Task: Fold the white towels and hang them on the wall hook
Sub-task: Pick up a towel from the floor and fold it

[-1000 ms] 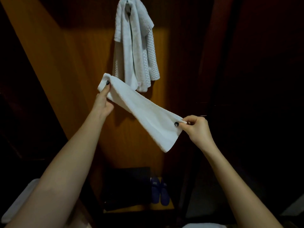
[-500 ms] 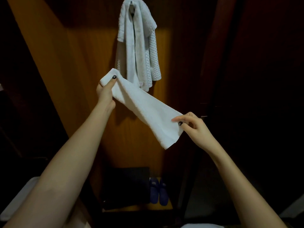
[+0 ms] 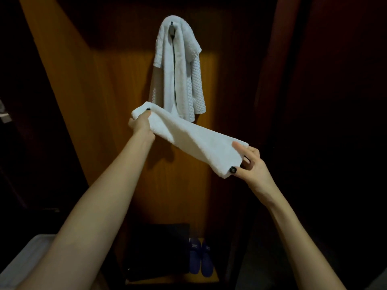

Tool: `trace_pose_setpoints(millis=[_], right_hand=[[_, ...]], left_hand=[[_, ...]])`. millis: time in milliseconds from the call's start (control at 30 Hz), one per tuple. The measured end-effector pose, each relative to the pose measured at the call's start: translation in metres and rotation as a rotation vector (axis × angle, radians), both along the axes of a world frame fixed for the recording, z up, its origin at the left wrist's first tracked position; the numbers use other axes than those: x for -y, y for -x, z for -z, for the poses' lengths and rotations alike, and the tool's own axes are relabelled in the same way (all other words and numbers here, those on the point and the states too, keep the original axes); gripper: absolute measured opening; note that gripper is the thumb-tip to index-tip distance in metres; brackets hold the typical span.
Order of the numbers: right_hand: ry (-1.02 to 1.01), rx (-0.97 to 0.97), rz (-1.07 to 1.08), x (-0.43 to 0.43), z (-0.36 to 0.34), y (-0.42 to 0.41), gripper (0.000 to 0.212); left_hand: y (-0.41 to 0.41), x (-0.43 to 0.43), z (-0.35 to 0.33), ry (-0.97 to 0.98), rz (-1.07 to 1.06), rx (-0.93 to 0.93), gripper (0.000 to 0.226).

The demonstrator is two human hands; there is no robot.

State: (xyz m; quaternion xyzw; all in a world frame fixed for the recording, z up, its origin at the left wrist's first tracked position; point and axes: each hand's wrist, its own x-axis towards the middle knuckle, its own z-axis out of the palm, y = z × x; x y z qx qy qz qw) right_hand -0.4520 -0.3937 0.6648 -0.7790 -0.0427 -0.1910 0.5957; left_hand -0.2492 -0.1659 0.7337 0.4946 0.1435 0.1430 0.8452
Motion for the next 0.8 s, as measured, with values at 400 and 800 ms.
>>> trace_pose_setpoints(millis=[400, 800], right_hand=[[0.190, 0.196, 0.339, -0.010, 0.006, -0.010, 0.068], [-0.213, 0.324, 0.487, -0.007, -0.008, -0.020, 0.014]], left_hand=[[0.008, 0.010, 0.008, -0.052, 0.126, -0.188, 0.050], [0.012, 0.016, 0.041, 0.158, 0.187, -0.082, 0.065]])
